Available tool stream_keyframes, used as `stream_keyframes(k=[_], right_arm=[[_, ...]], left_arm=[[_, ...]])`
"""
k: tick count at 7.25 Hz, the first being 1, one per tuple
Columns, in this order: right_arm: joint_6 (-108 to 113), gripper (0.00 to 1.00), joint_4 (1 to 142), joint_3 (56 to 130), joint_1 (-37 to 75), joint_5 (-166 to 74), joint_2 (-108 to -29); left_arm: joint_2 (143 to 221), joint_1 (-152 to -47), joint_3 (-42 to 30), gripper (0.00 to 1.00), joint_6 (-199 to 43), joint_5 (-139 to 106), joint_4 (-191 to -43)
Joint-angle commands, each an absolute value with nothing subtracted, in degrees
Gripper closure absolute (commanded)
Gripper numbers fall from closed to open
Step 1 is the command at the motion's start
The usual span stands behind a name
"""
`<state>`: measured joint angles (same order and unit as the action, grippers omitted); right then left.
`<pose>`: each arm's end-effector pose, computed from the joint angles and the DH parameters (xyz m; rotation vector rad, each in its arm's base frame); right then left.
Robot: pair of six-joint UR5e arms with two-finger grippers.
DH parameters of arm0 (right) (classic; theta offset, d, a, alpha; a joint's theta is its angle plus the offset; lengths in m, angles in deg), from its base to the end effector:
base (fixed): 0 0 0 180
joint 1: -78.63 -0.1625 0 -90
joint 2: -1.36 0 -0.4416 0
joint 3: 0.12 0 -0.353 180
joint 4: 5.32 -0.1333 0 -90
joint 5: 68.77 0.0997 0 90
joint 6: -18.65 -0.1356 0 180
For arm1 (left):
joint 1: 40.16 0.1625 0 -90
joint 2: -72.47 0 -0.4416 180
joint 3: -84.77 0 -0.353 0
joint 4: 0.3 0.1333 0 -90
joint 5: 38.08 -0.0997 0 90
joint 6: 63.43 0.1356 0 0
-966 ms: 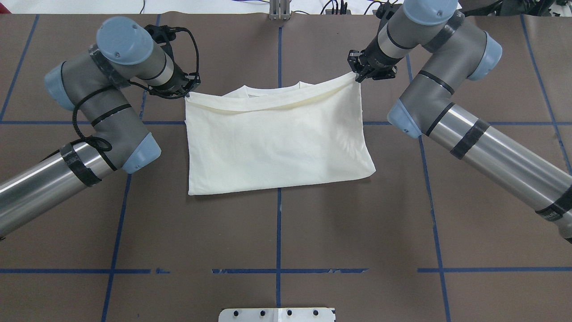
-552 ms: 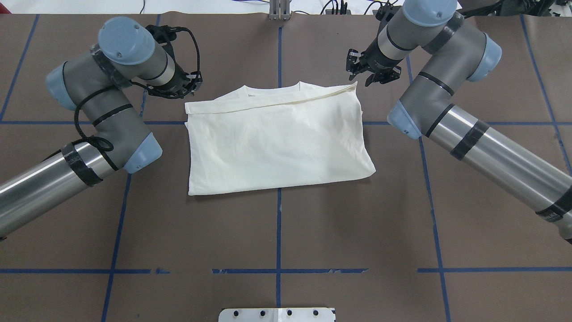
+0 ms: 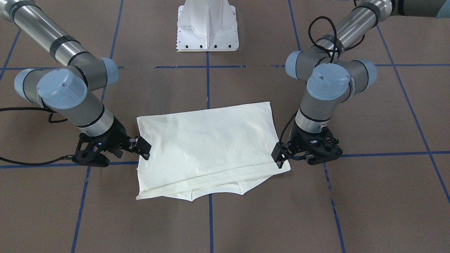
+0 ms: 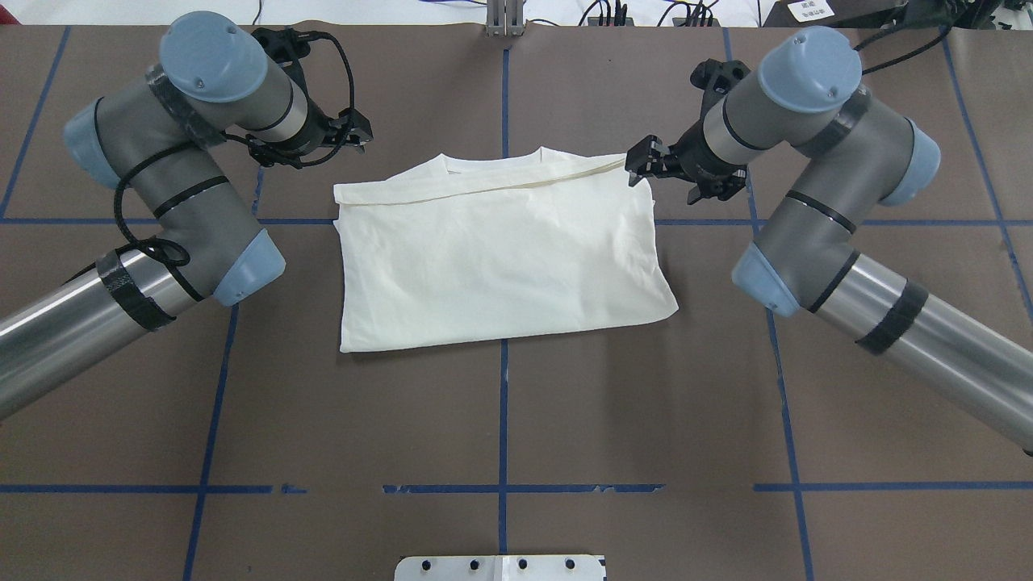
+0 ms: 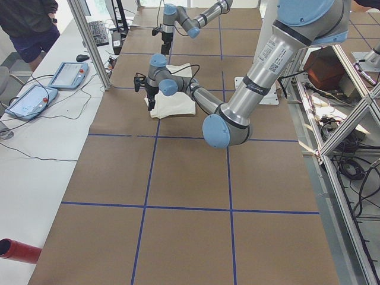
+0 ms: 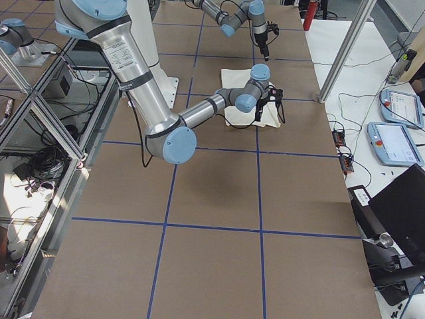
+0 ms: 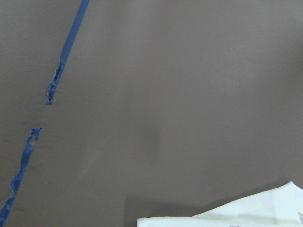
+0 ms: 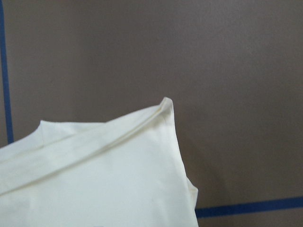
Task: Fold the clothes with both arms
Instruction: 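Lower the hem near the collar and open both grippers, raising them, then move the right gripper down to the folded shirt's side edge and grasp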
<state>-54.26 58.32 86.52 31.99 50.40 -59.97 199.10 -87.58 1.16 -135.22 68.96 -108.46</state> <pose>-0.4219 -0.5447 0.3943 0.0631 -0.9993 0.2426 0.4261 -0.6020 0.3506 0.2205 0.8602 -0.3505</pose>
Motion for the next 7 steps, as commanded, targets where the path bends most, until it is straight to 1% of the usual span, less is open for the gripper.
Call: stream_keyframes(k=[1,3,4,5,6,7], right_arm=[[-54.4,0.02,58.5,94.4,37.1,48.3,-68.1],[-54.4,0.06,58.6,94.3,40.7,45.6,-68.6],[-54.4,0.13,58.6,94.0,41.6,45.5,-68.7],[-54.3,0.27,58.7,94.2,41.6,46.0,-68.9],[-54.2,0.66,58.7,94.2,41.6,46.4,-68.9],[-53.8,0.93,58.7,94.1,41.5,46.7,-69.0]], left_arm=[[198.8,-87.7,-3.4,0.01,-135.4,69.0,-104.5],[198.8,-87.8,-4.1,0.01,-135.7,69.0,-104.1],[198.8,-87.8,-4.1,0.01,-135.7,69.0,-104.1],[198.8,-87.8,-4.7,0.01,-135.5,69.1,-104.2],[198.8,-87.8,-5.9,0.01,-135.6,69.2,-104.1],[198.2,-87.8,-6.5,0.01,-135.5,69.3,-104.1]])
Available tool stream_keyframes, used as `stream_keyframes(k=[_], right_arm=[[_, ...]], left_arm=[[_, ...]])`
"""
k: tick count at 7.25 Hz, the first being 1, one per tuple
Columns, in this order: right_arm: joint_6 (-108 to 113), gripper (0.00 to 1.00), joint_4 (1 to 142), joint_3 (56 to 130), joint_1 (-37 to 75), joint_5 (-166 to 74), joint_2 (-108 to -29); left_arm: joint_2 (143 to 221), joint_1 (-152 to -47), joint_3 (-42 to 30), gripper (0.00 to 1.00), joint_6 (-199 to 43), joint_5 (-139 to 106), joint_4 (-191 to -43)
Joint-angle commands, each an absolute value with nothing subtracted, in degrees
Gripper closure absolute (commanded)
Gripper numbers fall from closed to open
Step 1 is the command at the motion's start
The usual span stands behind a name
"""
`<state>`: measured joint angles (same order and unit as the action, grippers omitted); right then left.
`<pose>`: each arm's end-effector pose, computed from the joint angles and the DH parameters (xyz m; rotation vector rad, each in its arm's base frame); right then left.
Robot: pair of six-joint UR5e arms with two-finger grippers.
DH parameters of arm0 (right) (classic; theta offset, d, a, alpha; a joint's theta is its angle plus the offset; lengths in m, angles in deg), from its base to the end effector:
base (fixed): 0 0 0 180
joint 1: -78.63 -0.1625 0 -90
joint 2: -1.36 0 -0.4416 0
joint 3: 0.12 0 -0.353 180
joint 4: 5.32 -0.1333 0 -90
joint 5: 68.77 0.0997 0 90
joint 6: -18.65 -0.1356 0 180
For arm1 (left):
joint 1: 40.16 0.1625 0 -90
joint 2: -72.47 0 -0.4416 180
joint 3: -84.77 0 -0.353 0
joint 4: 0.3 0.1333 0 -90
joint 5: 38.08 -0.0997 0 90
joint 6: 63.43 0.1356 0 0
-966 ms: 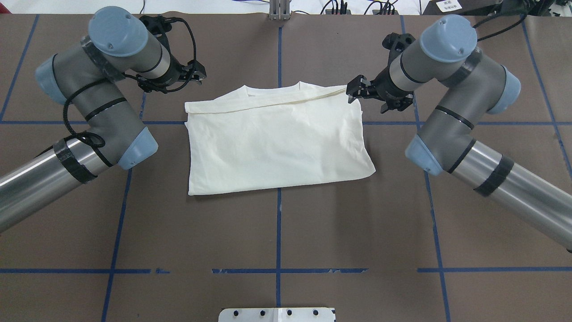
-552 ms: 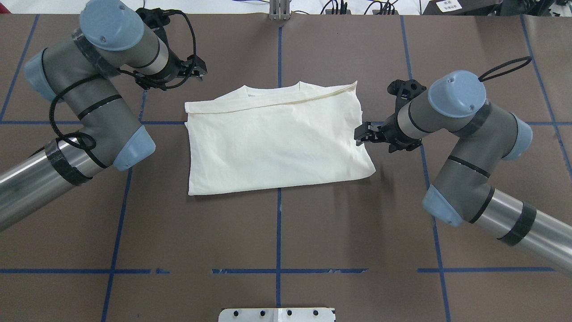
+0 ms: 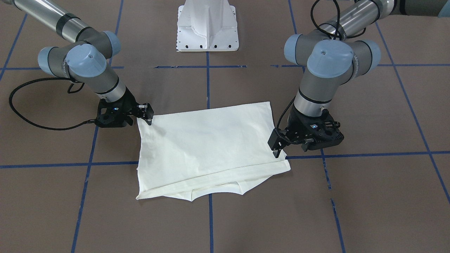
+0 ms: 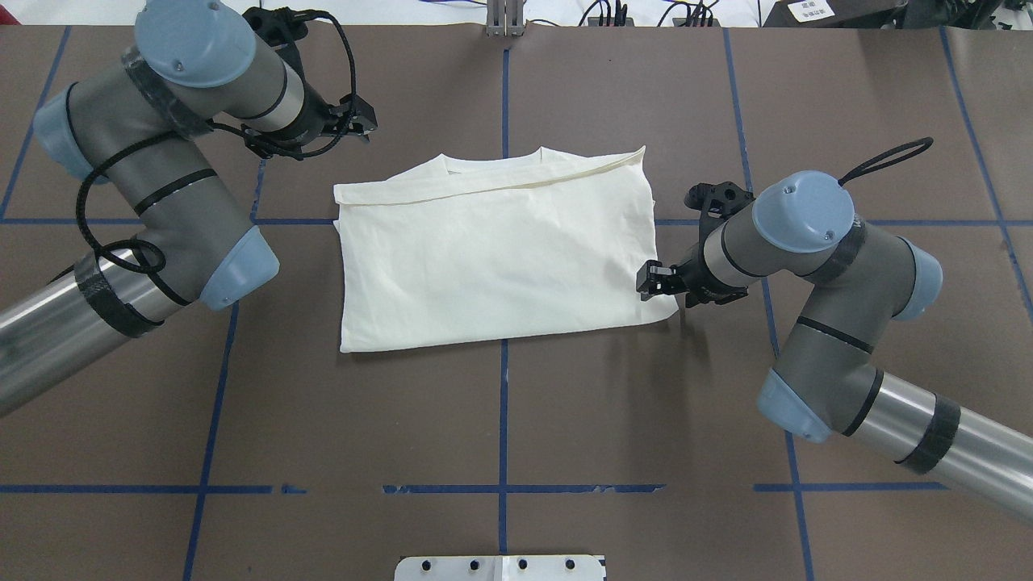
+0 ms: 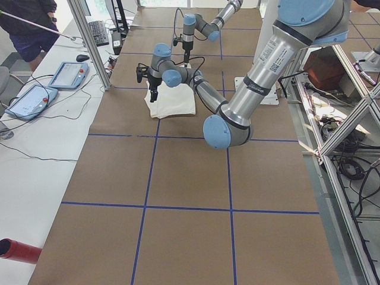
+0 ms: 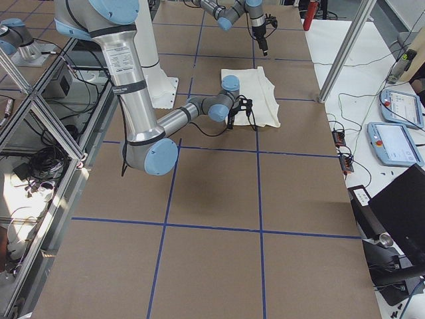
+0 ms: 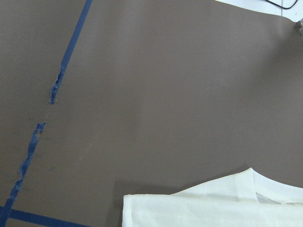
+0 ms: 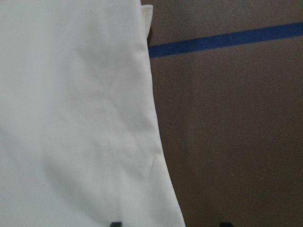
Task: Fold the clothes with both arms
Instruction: 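Move the right gripper down to the folded shirt's side edge and grasp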
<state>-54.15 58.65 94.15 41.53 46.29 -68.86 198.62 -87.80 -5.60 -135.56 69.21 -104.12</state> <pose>-0.4567 -0.4405 0.4365 0.0283 -0.9508 0.1297 0.4080 -0.5854 0.3149 0.2356 0.8900 -0.3501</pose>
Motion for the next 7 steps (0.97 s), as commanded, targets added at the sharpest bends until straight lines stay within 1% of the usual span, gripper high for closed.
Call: stream_keyframes(k=[1,3,4,7], right_arm=[[-53.4,1.0,58.6,94.6,41.5,47.4,-70.0],[-53.4,1.0,58.6,96.2,41.5,47.6,-71.2],[-53.5,1.0,58.6,100.5,41.6,47.6,-75.2],[-56.7,1.0,58.1,118.3,49.8,47.3,-93.5]], left_arm=[[198.2,-87.8,-6.6,0.02,-135.6,69.3,-104.1],[198.2,-87.8,-6.7,0.05,-135.6,69.3,-104.1],[198.1,-87.8,-6.7,0.1,-135.8,69.2,-104.0],[198.1,-87.8,-8.7,0.11,-136.7,69.2,-103.2]])
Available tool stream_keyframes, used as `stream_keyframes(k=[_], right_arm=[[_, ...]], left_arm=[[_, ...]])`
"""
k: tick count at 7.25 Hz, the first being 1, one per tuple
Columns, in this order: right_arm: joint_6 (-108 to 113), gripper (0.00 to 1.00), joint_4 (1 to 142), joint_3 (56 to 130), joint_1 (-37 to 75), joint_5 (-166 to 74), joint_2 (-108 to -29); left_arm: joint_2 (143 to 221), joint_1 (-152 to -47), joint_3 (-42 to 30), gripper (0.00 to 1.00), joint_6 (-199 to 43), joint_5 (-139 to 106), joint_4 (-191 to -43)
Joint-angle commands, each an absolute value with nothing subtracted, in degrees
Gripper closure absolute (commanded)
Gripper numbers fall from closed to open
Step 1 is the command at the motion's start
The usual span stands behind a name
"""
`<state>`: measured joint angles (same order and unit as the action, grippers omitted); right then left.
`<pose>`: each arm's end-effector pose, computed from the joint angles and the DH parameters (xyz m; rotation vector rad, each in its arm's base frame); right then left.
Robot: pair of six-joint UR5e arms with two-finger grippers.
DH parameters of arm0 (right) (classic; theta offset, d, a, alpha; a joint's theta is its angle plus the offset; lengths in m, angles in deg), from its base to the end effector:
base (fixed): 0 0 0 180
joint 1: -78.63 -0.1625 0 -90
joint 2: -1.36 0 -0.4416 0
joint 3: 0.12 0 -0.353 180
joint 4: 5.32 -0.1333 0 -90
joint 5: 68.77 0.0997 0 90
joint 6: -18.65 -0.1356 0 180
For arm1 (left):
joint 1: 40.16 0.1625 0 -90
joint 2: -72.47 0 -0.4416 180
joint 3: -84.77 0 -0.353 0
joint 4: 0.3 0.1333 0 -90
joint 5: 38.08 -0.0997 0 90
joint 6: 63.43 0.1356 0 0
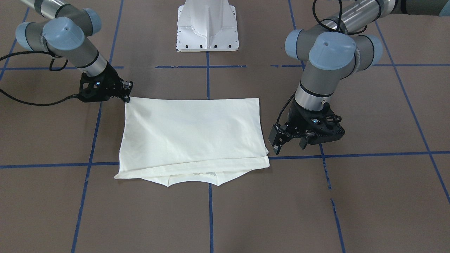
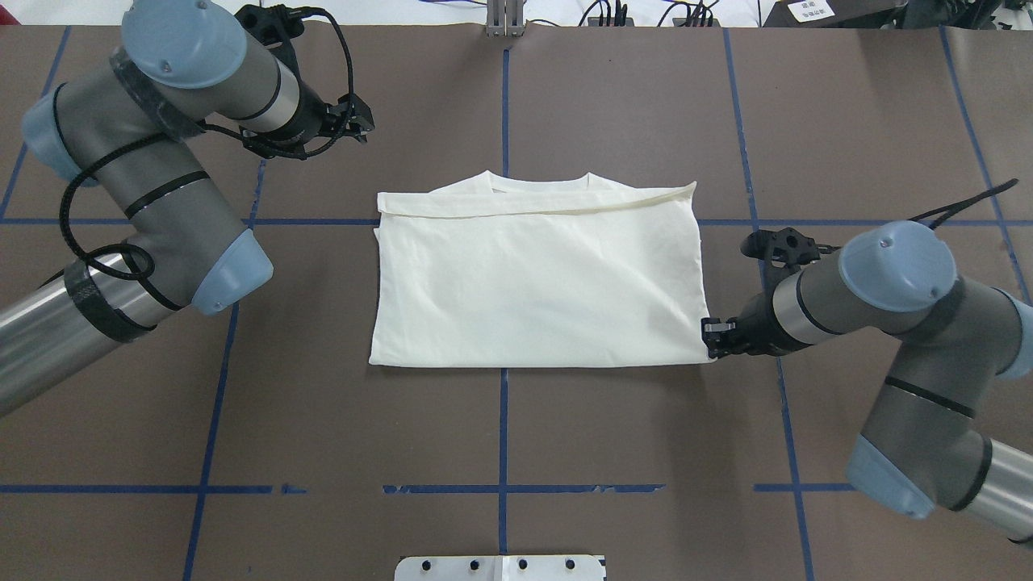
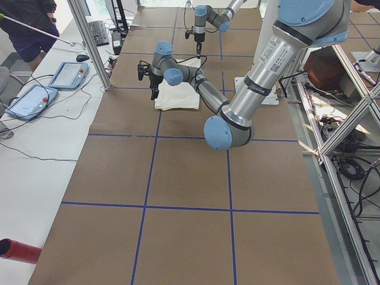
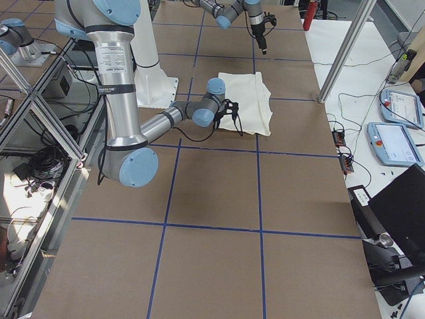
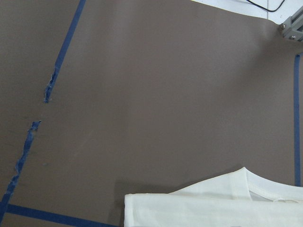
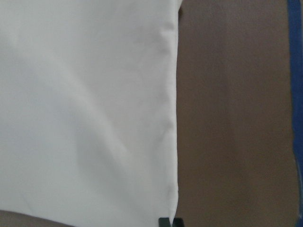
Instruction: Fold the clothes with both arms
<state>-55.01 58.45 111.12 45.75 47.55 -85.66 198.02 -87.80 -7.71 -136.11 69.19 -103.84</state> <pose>-0.3819 -0.3340 0.4592 -0.0300 -0.9631 0.0638 0.4017 -0.5786 0.3067 0.2439 0.9086 -0.3543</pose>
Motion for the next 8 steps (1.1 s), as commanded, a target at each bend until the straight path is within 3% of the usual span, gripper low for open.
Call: stream_keyframes(k=[1,2,4,5,8], right_arm=[[-59.1,1.0,58.1,123.0,54.0,47.3,-99.1],[-61.8,1.0,58.0,126.7,58.0,47.3,-103.6],[-67.4,1.0,57.9,127.6,63.5,47.2,-103.8],[-67.4,0.01,57.9,128.5,63.8,47.2,-103.6],[-67.5,0.0,57.9,129.2,56.0,46.5,-98.3]], left_arm=[[198.2,-87.5,-9.7,0.11,-138.0,69.2,-102.8],[198.2,-86.8,-10.4,0.11,-138.8,69.2,-102.8],[197.1,-84.6,-12.5,0.1,-140.2,69.4,-102.7],[196.1,-83.7,-14.2,0.03,-140.2,69.5,-102.7],[191.7,-70.4,-20.2,0.01,-159.1,68.9,-103.0]])
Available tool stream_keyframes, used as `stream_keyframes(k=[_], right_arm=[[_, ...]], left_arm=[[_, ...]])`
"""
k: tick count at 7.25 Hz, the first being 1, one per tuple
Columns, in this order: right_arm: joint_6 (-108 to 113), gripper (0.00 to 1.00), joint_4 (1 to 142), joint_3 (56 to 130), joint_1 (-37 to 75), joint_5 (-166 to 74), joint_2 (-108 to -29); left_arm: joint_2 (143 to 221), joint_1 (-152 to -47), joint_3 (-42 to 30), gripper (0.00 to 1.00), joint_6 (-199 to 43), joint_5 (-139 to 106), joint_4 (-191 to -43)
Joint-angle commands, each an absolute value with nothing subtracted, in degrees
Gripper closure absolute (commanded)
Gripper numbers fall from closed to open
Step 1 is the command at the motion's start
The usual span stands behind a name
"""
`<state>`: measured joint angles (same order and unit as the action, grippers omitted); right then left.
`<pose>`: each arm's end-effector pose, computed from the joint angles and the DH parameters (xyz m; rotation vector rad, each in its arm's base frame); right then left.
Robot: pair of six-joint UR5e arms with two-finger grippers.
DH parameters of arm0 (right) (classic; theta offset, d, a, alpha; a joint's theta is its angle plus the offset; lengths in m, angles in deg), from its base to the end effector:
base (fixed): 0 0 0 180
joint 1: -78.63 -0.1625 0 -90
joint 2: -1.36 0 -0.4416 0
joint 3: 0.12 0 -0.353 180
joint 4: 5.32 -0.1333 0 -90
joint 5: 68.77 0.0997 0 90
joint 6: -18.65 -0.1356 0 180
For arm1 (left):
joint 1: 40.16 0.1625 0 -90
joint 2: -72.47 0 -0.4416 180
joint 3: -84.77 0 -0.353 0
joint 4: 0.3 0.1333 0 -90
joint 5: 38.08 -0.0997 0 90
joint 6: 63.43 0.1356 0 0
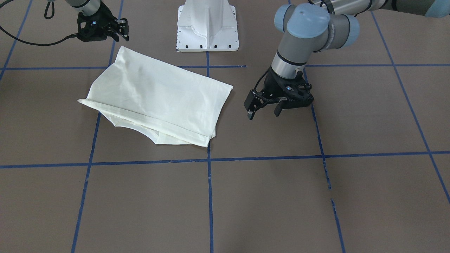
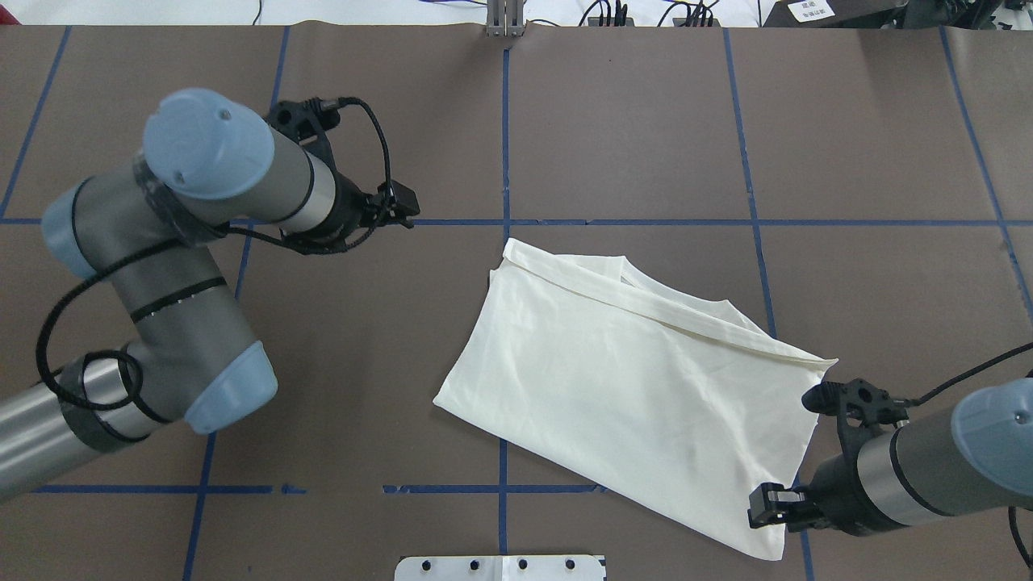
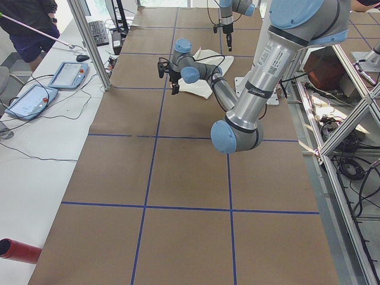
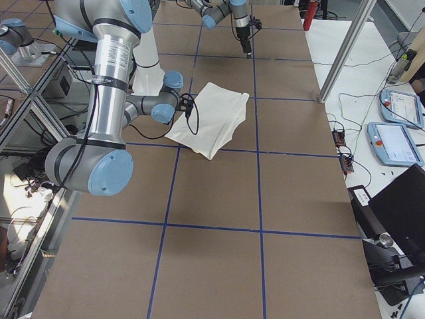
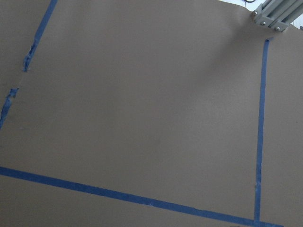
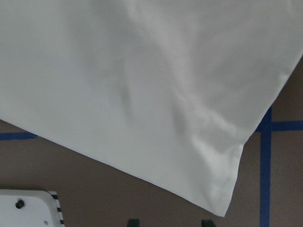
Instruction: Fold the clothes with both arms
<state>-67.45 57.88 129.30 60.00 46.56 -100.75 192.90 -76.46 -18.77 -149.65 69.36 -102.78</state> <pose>-0.3349 -0.1923 0.4234 -0.2188 -0.9884 0.0261 0.4614 -0.4539 0.2866 0.0729 1.0192 -0.3679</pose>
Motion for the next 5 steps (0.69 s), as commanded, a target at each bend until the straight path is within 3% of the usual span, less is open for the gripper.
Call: stream_keyframes(k=[1,5], right_arm=[[-67.5,0.0,57.9,129.0,51.9,46.5,-96.2],[-67.2,0.0,57.9,128.5,44.5,46.6,-93.2]], left_arm=[[191.4,-65.3,-20.2,0.02,-165.8,68.6,-103.1],[192.1,-56.9,-16.5,0.07,-173.2,63.2,-103.7]])
